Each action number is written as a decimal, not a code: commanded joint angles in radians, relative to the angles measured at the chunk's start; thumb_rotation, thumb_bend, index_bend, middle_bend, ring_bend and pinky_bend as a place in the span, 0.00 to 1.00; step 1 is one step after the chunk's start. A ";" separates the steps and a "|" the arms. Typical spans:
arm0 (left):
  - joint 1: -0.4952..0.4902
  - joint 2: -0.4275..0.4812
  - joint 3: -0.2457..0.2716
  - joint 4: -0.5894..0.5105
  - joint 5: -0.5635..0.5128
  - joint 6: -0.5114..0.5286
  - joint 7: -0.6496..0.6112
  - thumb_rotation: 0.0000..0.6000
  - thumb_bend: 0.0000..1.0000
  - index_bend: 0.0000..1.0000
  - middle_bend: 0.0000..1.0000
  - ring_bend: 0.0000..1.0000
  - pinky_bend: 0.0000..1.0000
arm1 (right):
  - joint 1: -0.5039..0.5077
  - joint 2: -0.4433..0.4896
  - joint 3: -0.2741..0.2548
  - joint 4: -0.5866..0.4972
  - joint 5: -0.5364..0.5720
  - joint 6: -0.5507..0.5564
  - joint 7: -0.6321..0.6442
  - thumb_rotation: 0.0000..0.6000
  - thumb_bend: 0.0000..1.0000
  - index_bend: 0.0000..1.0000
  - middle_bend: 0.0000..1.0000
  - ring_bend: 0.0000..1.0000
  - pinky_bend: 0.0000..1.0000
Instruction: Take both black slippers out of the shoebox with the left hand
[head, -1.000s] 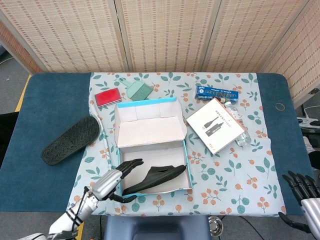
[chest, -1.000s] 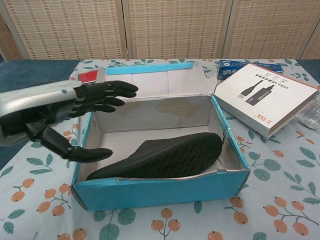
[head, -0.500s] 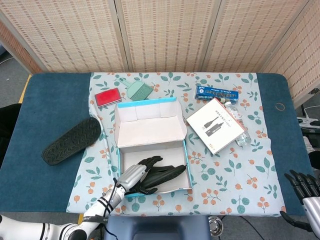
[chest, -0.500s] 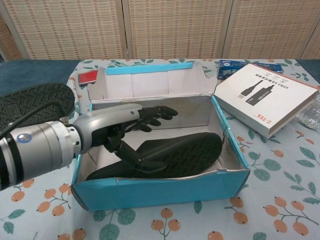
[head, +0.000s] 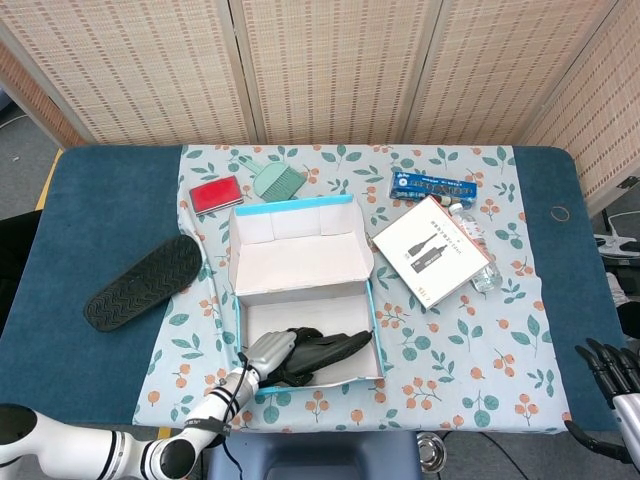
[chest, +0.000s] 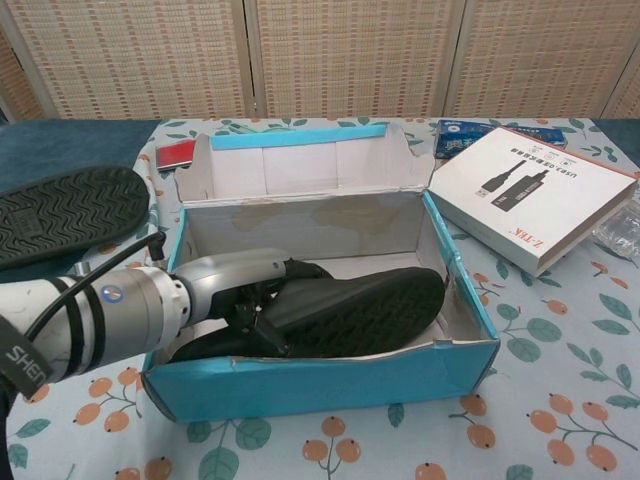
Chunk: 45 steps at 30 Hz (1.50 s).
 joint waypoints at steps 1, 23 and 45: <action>-0.018 0.008 0.006 -0.022 -0.013 0.031 0.032 1.00 0.60 0.60 0.47 0.38 0.40 | 0.000 0.000 0.000 0.000 0.000 -0.001 -0.001 0.86 0.14 0.00 0.00 0.00 0.00; 0.128 -0.180 0.164 0.321 0.867 0.575 0.093 1.00 0.73 0.67 0.56 0.44 0.48 | 0.004 0.002 -0.008 -0.007 -0.010 -0.016 -0.013 0.86 0.14 0.00 0.00 0.00 0.00; 0.285 -0.097 0.064 0.411 1.010 0.795 0.186 1.00 0.67 0.56 0.46 0.36 0.39 | 0.003 0.005 -0.010 0.000 -0.017 -0.010 0.000 0.86 0.14 0.00 0.00 0.00 0.00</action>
